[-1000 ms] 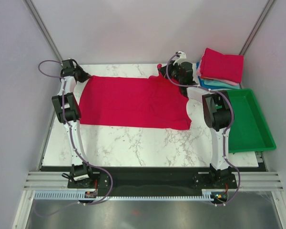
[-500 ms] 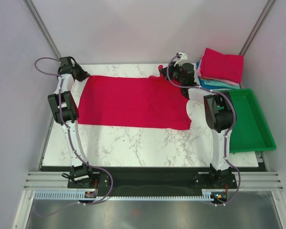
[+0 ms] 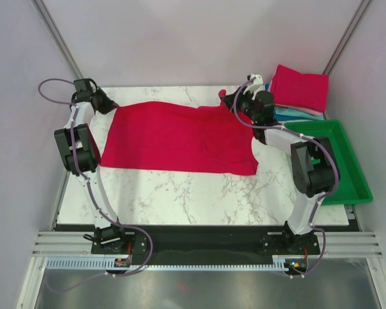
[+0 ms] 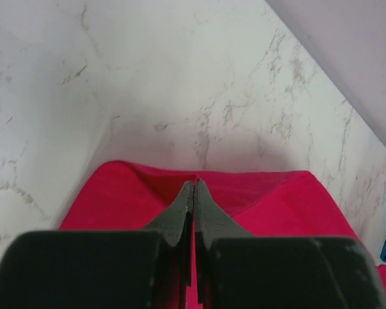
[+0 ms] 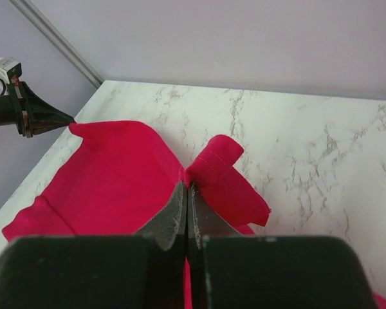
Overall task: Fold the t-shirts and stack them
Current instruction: Fold the tshirt
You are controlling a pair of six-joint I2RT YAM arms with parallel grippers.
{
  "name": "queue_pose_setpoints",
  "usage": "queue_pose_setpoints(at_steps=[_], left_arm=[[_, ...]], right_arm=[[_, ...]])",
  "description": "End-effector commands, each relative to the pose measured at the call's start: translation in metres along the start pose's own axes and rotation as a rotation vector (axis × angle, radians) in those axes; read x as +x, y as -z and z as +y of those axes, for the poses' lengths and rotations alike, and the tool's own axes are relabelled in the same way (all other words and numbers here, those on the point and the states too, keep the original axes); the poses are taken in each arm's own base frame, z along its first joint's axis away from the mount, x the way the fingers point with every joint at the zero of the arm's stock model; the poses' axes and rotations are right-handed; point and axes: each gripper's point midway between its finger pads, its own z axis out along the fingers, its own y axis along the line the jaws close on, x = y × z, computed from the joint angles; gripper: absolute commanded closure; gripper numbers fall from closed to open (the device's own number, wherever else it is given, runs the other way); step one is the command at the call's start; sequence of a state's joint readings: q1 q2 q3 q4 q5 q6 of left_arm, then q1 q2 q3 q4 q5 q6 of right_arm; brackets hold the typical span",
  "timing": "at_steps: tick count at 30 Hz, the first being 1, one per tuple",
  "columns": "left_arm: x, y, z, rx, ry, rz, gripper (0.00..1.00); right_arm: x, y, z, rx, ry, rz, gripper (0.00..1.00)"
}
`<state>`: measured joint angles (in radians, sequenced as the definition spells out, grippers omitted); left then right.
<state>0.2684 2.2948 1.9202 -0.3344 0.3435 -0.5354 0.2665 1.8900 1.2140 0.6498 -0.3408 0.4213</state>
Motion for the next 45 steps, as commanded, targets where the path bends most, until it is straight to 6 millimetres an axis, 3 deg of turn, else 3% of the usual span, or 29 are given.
queue_pose_setpoints(at_steps=[1, 2, 4, 5, 8, 16, 27, 31, 32, 34, 36, 38, 39, 40, 43, 45], left_arm=[[-0.018, 0.033, -0.004, 0.033, -0.067, -0.062, 0.98], [-0.009, 0.036, 0.010, 0.015, -0.049, -0.043, 0.98], [-0.011, 0.048, 0.014, 0.019, -0.042, -0.065, 0.98], [-0.001, 0.050, 0.026, 0.006, -0.023, -0.047, 0.98], [0.007, 0.059, 0.035, -0.011, -0.034, -0.053, 0.98], [0.020, 0.066, 0.047, -0.037, -0.032, -0.038, 0.98], [0.033, 0.075, 0.049, -0.036, -0.010, -0.019, 0.98], [0.050, 0.081, 0.056, -0.054, 0.026, 0.019, 0.98], [0.052, 0.083, 0.057, -0.059, 0.030, 0.024, 0.98], [0.058, 0.089, 0.059, -0.071, 0.031, 0.032, 0.98], [0.063, 0.093, 0.063, -0.092, 0.041, 0.045, 0.98], [0.074, 0.099, 0.069, -0.125, 0.070, 0.083, 0.98], [0.078, 0.102, 0.070, -0.134, 0.080, 0.097, 0.92], [0.084, 0.110, 0.073, -0.160, 0.098, 0.109, 0.70], [0.092, 0.125, 0.075, -0.194, 0.117, 0.095, 0.40], [0.083, 0.144, 0.062, -0.180, 0.104, 0.059, 0.36]], right_arm=[[-0.016, 0.025, 0.016, -0.024, 0.034, -0.046, 1.00], [-0.013, 0.030, 0.017, -0.021, 0.029, -0.040, 1.00], [-0.005, 0.043, 0.017, -0.007, 0.023, -0.026, 1.00], [-0.003, 0.047, 0.016, 0.003, 0.024, -0.022, 1.00], [0.007, 0.058, 0.014, 0.028, 0.025, 0.010, 1.00], [0.024, 0.075, 0.001, 0.114, 0.026, 0.076, 1.00], [0.068, 0.103, -0.015, 0.206, -0.027, 0.200, 1.00], [0.066, 0.105, -0.016, 0.232, -0.039, 0.221, 1.00], [0.076, 0.109, -0.024, 0.277, -0.047, 0.272, 1.00], [0.075, 0.108, -0.029, 0.308, -0.042, 0.290, 1.00], [0.088, 0.116, -0.038, 0.359, -0.056, 0.346, 0.96], [0.096, 0.125, -0.045, 0.404, -0.082, 0.383, 0.80], [0.094, 0.130, -0.049, 0.438, -0.092, 0.376, 0.70], [0.094, 0.134, -0.053, 0.467, -0.098, 0.378, 0.47], [0.092, 0.146, -0.063, 0.539, -0.095, 0.391, 0.42], [0.090, 0.151, -0.064, 0.557, -0.092, 0.412, 0.41]])
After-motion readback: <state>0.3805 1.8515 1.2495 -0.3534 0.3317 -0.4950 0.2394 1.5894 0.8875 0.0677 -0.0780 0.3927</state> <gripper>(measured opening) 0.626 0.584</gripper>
